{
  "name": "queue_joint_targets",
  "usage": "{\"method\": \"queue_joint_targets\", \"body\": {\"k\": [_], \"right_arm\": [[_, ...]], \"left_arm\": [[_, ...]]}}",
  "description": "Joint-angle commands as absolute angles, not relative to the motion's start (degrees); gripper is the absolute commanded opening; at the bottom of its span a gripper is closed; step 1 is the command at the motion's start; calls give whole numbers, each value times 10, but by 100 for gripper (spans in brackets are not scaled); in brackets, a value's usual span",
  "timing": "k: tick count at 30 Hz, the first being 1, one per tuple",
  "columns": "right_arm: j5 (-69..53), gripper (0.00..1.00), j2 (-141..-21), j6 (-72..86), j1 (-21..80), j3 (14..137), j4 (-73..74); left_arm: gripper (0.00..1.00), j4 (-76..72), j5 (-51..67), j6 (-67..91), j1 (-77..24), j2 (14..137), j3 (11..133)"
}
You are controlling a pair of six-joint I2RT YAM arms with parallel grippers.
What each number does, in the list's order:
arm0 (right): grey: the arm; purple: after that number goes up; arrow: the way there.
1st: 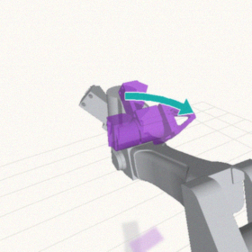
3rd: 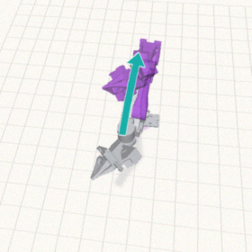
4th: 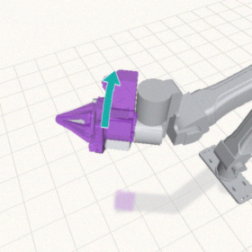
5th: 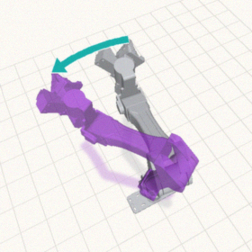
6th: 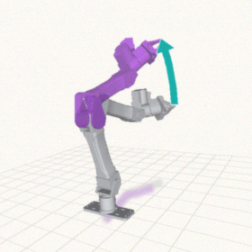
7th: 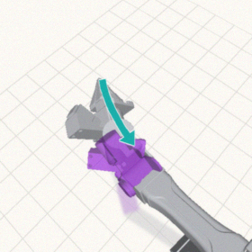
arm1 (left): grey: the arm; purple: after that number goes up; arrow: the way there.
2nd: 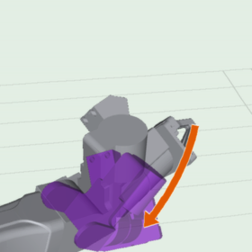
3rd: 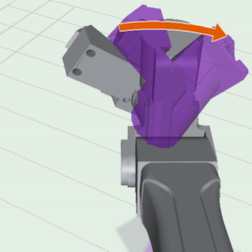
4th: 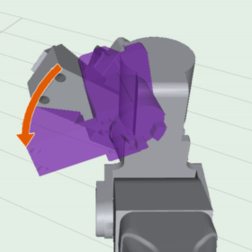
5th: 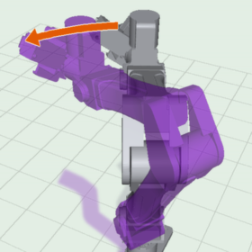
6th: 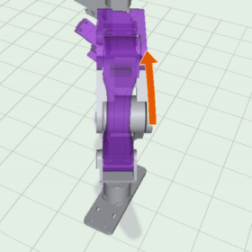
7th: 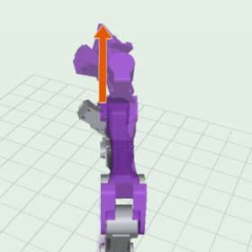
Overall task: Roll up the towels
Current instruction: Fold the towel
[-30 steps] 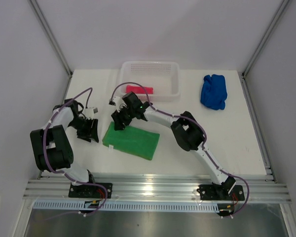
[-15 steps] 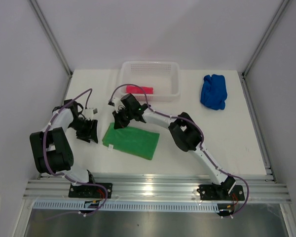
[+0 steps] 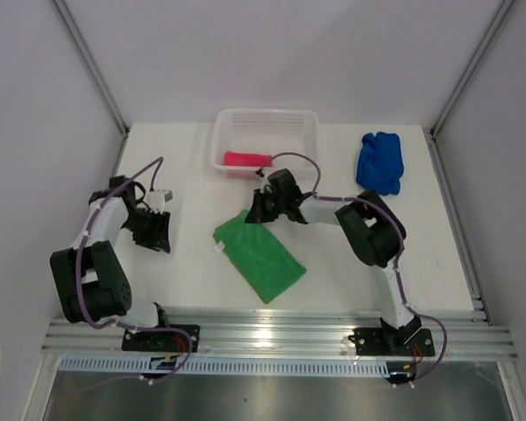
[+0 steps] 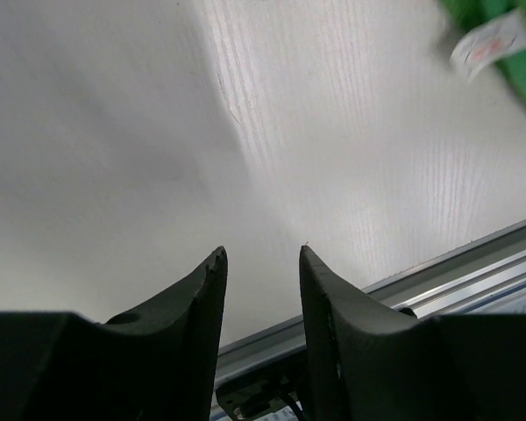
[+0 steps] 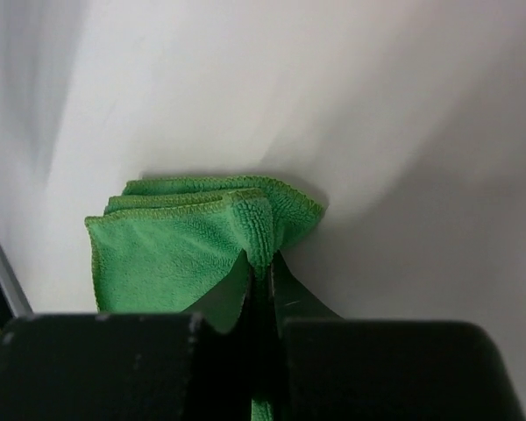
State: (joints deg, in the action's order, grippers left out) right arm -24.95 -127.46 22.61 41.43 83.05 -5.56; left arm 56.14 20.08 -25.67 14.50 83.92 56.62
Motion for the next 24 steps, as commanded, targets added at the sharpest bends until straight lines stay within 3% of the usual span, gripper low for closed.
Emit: {"method": "queue_joint_targets", "body": {"k": [1,9,12,15,17,19,24], "right_arm": [[-153,0,-1189,336,364,735,-104],[-10,0,-1071,426,324,572,-80],[0,6,-1060,448,320,568,-65],[25,19,-1051,459,314,569,-51],[29,37,-1046,461,300,568,-42],[22,45,-1032,447,287,569,-35],[53,48,-961,349,258,577,-3]], "left_arm": [[42,572,229,-294,149,804,576],[43,589,264,-318,90,787,599],[45,591,269,-332,41,779,610],[47,595,270,-352,-45,772,628],[47,599,269,-359,-109,775,648],[49,607,269,-361,-169,787,667],[56,618,268,-372,-323,813,714]]}}
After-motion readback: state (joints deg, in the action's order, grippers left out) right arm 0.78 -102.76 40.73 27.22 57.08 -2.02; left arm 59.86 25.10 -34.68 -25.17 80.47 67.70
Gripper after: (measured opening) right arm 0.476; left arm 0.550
